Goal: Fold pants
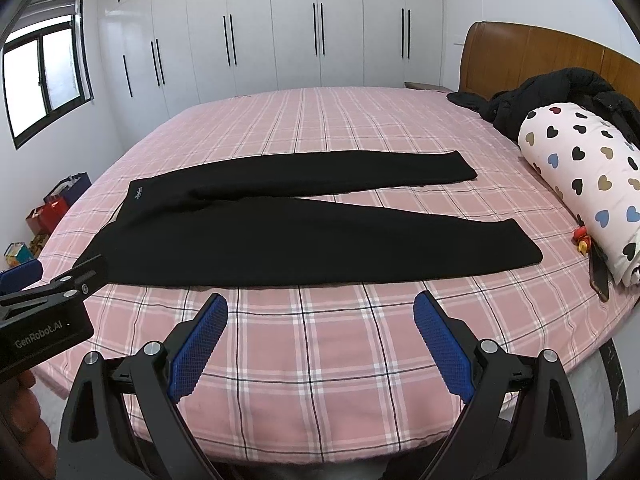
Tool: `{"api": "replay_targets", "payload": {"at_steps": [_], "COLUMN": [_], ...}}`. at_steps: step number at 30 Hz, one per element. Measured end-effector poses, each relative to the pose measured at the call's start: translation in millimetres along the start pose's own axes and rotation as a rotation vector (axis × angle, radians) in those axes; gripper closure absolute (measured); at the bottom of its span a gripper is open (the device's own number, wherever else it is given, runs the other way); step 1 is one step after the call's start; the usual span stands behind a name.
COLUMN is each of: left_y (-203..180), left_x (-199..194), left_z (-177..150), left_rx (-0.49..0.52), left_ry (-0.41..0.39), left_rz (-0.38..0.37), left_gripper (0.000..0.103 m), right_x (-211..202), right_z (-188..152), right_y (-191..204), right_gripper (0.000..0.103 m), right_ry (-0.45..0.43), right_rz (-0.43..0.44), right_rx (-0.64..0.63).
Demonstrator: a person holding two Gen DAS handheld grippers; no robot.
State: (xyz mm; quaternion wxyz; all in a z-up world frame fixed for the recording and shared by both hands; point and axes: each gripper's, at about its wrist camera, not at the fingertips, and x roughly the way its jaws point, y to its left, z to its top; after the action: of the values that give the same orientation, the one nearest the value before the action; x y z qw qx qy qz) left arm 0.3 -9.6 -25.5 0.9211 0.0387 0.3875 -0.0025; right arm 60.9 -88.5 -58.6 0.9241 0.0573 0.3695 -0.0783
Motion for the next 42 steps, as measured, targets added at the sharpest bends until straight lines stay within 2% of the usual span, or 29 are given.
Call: {"api": "replay_targets", "payload": {"at_steps": [42], "left_y": [-3.6], "left_x": [4.0], "left_z": [-2.2], "left_rx": [0.012], "left_ry": [0.012], "left_rz": [0.004], "left_gripper": [0.005], "right_x": [2.6], "right_z": [-4.1], "right_y": [2.7], "right_gripper": [0.011], "right_ry": [0.009], "right_rz": [0.001], "right_rx": [-0.002]}}
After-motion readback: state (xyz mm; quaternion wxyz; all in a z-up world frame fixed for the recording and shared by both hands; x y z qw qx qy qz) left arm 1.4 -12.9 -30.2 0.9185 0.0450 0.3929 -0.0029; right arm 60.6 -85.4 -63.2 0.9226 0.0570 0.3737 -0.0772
